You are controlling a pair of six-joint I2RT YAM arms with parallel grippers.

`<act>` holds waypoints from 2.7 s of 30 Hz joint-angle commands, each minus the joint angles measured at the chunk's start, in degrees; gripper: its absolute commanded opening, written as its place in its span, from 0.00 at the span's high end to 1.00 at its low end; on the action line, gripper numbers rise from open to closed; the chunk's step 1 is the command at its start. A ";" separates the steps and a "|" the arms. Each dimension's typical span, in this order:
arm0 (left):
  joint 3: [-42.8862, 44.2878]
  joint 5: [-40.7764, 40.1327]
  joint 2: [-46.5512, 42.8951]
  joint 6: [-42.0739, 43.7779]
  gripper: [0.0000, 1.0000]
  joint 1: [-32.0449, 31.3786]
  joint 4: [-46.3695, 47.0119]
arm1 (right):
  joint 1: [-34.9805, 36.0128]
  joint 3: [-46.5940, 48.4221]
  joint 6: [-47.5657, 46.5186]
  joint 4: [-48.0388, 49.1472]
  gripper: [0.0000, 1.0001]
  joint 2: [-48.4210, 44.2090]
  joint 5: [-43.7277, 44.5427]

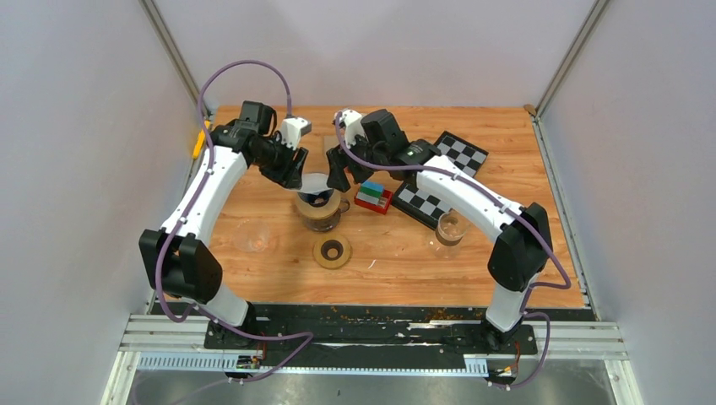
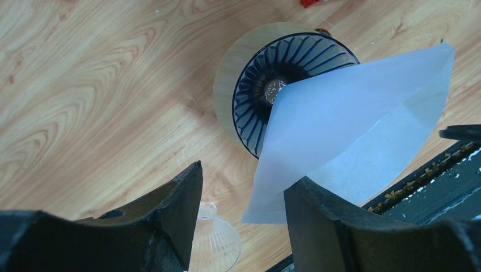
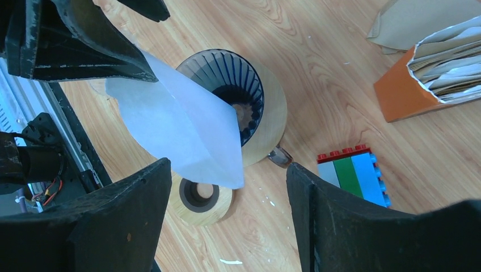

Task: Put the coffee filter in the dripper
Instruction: Adjust the coffee filter in the coffee dripper.

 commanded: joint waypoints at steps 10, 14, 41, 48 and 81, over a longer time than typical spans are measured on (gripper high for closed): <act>-4.80 1.88 -5.21 -3.40 0.37 1.13 4.79 | 0.83 7.66 0.97 -2.02 0.32 5.29 1.48; -5.51 1.87 -5.52 -3.94 0.37 1.29 5.87 | 0.76 8.27 0.99 -2.34 0.33 6.16 1.60; -4.44 0.44 -1.48 -5.16 0.37 1.31 7.91 | 1.01 10.46 0.66 -2.86 0.38 11.11 3.53; -4.12 0.66 0.23 -5.20 0.37 1.31 8.77 | 0.94 10.25 1.25 -3.45 0.39 11.03 3.13; -2.36 2.46 4.17 -3.00 0.37 1.31 7.68 | 1.73 9.33 2.01 -2.96 0.44 10.45 4.53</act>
